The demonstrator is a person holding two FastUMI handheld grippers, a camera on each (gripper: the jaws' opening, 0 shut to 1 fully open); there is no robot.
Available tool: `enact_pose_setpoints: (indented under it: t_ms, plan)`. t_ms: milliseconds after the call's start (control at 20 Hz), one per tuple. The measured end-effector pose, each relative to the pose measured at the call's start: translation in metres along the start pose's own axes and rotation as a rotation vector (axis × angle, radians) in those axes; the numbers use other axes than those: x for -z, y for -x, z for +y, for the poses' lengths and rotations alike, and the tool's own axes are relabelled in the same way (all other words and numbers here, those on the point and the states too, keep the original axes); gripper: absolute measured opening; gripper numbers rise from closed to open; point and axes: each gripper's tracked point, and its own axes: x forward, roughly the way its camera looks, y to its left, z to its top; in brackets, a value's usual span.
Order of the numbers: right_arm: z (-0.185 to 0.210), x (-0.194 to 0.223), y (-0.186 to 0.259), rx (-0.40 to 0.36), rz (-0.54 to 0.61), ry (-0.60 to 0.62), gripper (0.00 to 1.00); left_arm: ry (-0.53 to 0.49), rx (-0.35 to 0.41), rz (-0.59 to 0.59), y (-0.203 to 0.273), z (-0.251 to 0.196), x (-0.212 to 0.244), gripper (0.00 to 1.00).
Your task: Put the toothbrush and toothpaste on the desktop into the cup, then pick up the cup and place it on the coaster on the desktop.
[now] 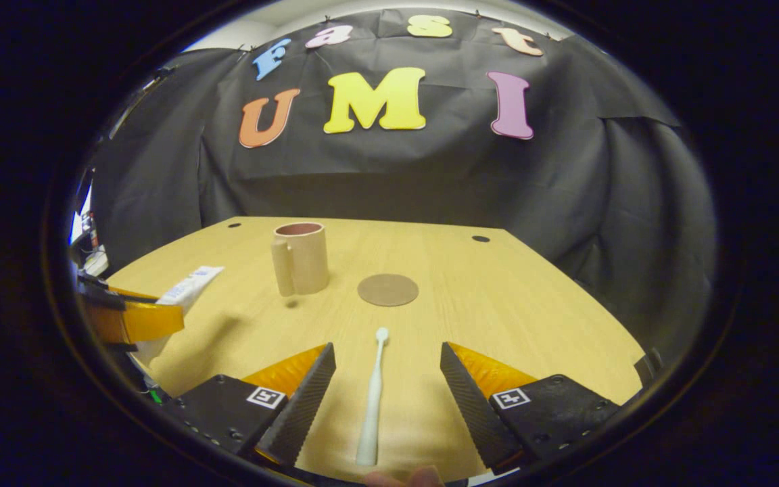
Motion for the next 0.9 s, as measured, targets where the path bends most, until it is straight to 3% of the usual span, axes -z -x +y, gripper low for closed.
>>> enact_pose_setpoints:
  t_ms: [350,450,700,800,900]
  plan:
    - [0.012,0.024,-0.028,0.001,0.124,0.007,0.95,-0.017,-0.001,-0.039,0.003,0.008,-0.011,0.42]
    - [0.016,0.027,-0.03,-0.006,0.155,0.002,0.87,-0.019,-0.001,-0.044,0.002,0.01,-0.013,0.42]
    - [0.011,0.024,-0.037,0.001,0.198,-0.049,0.24,-0.014,0.005,-0.05,0.0,0.012,-0.017,0.42]
    - [0.008,0.025,-0.037,0.001,0.203,-0.062,0.05,-0.02,0.007,-0.064,-0.002,0.01,-0.019,0.42]
    - [0.007,0.025,-0.038,-0.011,0.2,-0.089,0.0,-0.038,0.01,-0.08,-0.002,0.007,-0.024,0.42]
